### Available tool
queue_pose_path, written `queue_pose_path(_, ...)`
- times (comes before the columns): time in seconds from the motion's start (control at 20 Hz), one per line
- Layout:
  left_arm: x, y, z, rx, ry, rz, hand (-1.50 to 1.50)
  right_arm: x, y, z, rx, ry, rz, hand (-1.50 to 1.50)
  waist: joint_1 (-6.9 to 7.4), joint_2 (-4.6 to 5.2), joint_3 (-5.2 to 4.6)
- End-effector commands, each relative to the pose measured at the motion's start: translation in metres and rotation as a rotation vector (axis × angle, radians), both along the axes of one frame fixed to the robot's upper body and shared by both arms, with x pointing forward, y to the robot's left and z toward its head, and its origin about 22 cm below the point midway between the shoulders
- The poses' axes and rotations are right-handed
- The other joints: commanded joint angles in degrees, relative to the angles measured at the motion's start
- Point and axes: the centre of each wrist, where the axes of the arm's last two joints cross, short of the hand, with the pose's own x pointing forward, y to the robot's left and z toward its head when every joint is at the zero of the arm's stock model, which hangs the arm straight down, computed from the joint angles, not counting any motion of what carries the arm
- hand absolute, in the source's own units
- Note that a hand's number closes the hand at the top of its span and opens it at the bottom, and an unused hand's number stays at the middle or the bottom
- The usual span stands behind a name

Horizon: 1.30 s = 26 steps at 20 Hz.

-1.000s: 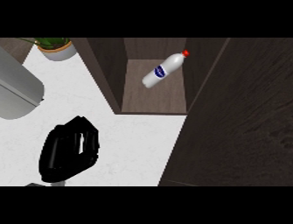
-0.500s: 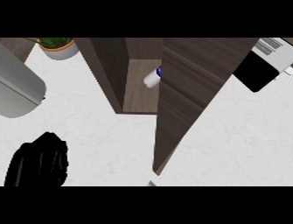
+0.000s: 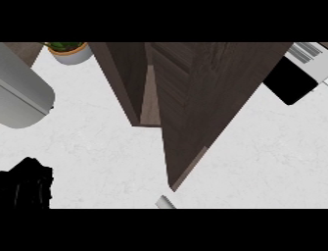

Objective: Pick up the bottled water, place it into the cabinet and close the cabinet

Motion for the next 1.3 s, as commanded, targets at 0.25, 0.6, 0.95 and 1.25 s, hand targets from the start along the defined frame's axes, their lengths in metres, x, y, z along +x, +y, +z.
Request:
queue_pose_path(0.25,-0.013,0.03,-0.003,0.017,0.004,-0.017,1.5,0.102,0.06,0.017,0.118,0.141,-0.126,1.5,0.54,0.47,0.12)
queue_pose_path(0.6,-0.011,0.045,0.003,0.008,0.011,0.025,1.5,0.182,0.037,-0.003,0.126,0.273,-0.054,1.5,-1.06,0.41,0.23)
queue_pose_path(0.95,-0.024,0.052,0.008,0.024,-0.001,-0.016,1.5,0.252,0.013,-0.03,0.087,0.274,-0.11,1.5,-0.56,0.43,0.22)
queue_pose_path(1.25,-0.014,0.059,0.017,0.012,-0.019,-0.041,1.5,0.276,-0.02,-0.021,0.083,0.25,-0.136,1.5,0.17,1.02,0.21)
